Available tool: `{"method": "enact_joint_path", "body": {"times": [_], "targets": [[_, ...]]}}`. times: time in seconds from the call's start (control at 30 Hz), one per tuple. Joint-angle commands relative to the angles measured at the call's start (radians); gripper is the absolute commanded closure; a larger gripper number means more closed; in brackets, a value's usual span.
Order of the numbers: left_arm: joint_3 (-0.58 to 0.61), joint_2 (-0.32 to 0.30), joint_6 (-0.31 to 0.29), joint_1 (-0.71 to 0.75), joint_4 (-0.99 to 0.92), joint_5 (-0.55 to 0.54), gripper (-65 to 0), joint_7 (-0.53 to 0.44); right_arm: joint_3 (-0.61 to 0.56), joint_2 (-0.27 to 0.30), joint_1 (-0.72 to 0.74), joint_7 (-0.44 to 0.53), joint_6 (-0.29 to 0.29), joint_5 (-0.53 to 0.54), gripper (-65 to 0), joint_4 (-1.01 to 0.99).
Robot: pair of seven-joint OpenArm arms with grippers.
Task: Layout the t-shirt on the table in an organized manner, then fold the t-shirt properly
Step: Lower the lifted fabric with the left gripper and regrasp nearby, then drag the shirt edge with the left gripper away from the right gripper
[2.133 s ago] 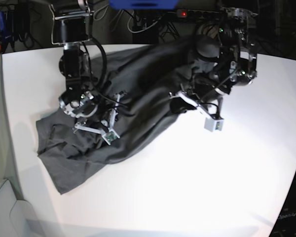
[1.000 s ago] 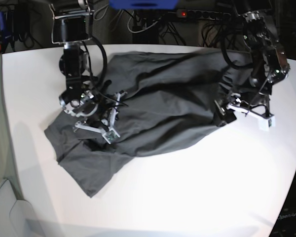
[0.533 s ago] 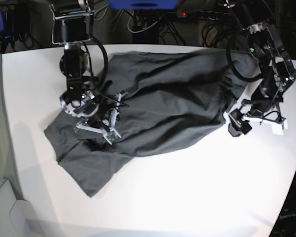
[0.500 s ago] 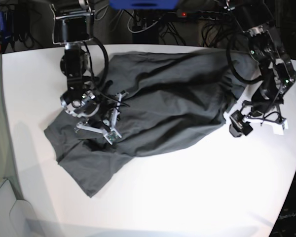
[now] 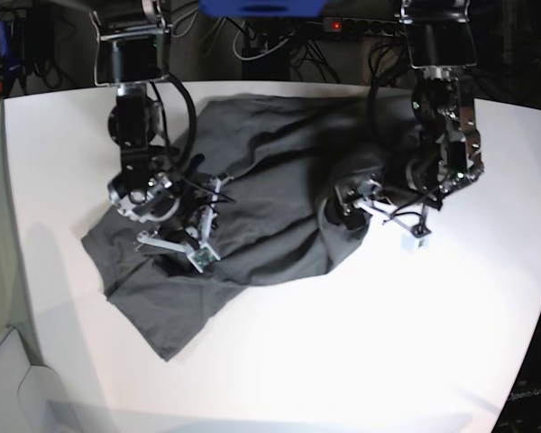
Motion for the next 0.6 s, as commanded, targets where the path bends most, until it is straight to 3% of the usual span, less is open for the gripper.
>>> {"method": "enact_joint_path", "body": {"times": [0.0,0.13,0.33,0.57], "targets": [[0.016,-0.033,0.0,-0.014,0.053,-0.009,-65.0,-0.001,0.0,0.0,0.02,0.019,0.0,0.008,-16.9,0.015],[0.085,-0.086,0.0,-0.006,0.156,-0.007,-65.0,0.025,0.0,0.0,0.031,0.019,0.0,0.008,-16.9,0.015],[0.057,-0.107,0.0,0.045,0.274,-0.007,-65.0,0.012,0.0,-0.001,0.049,0.02,0.0,0.011,-16.9,-0.041],[-0.124,-0.078,-0.001,-0.037,0.07,-0.009,-65.0,0.011,0.0,-0.001,0.064,0.02,0.0,0.012,-16.7,-0.055]]}}
